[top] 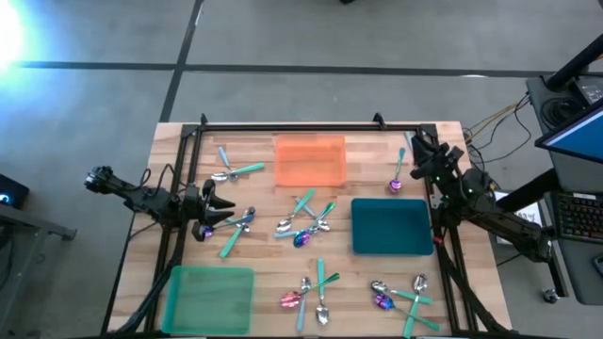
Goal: Sort silverware by color (type)
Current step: Put the blue spoon into the orange bin
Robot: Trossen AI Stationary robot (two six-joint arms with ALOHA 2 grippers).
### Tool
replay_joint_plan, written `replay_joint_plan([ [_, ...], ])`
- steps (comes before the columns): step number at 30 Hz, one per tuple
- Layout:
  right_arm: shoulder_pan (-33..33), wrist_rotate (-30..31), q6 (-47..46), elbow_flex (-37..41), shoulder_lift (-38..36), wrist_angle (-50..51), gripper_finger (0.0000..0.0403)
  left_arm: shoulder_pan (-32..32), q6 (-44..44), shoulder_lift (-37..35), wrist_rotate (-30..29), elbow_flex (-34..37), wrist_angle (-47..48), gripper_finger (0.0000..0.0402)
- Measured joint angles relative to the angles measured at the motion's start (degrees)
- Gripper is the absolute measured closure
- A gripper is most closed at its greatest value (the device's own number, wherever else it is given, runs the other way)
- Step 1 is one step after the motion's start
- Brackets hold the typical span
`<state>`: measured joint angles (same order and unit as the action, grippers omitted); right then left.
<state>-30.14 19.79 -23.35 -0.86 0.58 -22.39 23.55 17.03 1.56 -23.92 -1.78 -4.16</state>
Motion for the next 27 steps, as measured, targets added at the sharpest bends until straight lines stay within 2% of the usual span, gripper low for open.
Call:
replay_joint_plan([
  [9,-0.28,1.33,0.06,-1.06,2.25,-3.01,0.0305,0.0,0.01,0.0,0.0,0.0,0.0,0.0288],
  [18,-0.28,1.29,5.24,-10.8,12.7,2.02,0.0305,0.0,0.0,0.0,0.0,-0.01,0.0,0.0288],
  [21,-0.28,4.68,3.27,-14.92,16.72,8.63,0.0305,0.0,0.0,0.01,0.0,0.0,0.0,0.0288],
  [27,-0.28,14.77,-2.68,-24.37,24.84,29.67,0.0305,-0.01,0.01,0.0,0.0,-0.02,0.0,0.0288],
])
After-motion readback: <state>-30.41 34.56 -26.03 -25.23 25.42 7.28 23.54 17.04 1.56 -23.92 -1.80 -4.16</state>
